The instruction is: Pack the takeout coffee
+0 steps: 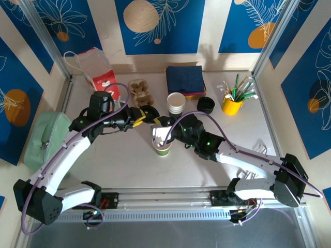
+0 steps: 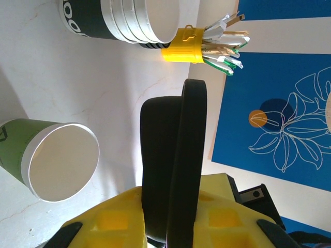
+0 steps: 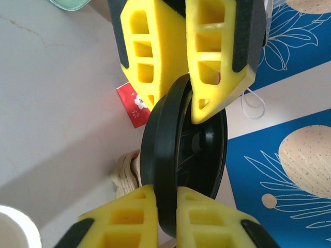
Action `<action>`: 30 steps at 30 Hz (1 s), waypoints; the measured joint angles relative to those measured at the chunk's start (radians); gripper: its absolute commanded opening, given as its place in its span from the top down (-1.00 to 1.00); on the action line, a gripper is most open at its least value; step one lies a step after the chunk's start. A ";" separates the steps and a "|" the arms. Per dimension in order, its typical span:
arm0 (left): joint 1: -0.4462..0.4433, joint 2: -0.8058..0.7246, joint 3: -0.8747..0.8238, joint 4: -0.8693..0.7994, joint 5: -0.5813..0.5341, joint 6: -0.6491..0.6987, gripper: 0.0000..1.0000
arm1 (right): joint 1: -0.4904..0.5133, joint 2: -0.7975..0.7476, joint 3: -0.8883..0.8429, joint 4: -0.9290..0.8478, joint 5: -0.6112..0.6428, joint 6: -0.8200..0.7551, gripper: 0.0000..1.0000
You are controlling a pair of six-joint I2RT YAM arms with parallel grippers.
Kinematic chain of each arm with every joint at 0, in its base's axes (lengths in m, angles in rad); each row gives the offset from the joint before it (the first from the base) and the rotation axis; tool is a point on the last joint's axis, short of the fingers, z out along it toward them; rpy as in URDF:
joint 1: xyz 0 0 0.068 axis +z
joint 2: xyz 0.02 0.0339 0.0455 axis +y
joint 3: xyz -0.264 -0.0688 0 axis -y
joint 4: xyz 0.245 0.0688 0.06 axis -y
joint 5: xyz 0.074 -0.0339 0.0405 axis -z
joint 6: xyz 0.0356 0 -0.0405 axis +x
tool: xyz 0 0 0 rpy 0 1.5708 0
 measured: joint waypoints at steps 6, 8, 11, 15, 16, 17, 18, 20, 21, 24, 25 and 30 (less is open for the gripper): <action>0.003 -0.008 -0.001 0.005 -0.002 -0.008 0.17 | 0.003 -0.002 0.013 -0.025 -0.001 0.012 1.00; 0.004 -0.024 -0.002 0.005 -0.008 -0.002 -0.04 | 0.003 -0.008 0.026 -0.049 -0.002 0.031 1.00; 0.014 -0.063 -0.004 0.005 -0.032 0.011 -0.22 | 0.003 -0.029 0.046 -0.097 -0.010 0.068 1.00; 0.032 -0.122 -0.005 0.000 -0.096 0.059 -0.31 | 0.000 -0.071 0.061 -0.154 -0.035 0.126 1.00; 0.032 -0.133 -0.004 -0.004 -0.116 0.076 -0.34 | 0.000 -0.079 0.064 -0.167 -0.040 0.140 1.00; 0.033 -0.144 -0.004 -0.011 -0.138 0.097 -0.35 | -0.002 -0.085 0.069 -0.181 -0.047 0.158 1.00; 0.033 -0.155 -0.004 -0.020 -0.163 0.120 -0.35 | -0.003 -0.089 0.072 -0.195 -0.053 0.175 1.00; 0.033 -0.176 -0.004 -0.041 -0.211 0.166 -0.37 | -0.006 -0.092 0.088 -0.232 -0.059 0.223 1.00; 0.034 -0.188 -0.004 -0.048 -0.232 0.192 -0.40 | -0.007 -0.092 0.102 -0.259 -0.061 0.252 1.00; 0.034 -0.227 -0.004 -0.053 -0.289 0.265 -0.49 | -0.011 -0.093 0.157 -0.327 -0.075 0.338 1.00; 0.035 -0.241 -0.006 -0.048 -0.304 0.291 -0.52 | -0.013 -0.093 0.174 -0.341 -0.080 0.363 1.00; 0.035 -0.295 -0.026 -0.034 -0.384 0.426 -0.70 | -0.013 -0.096 0.227 -0.399 -0.087 0.480 1.00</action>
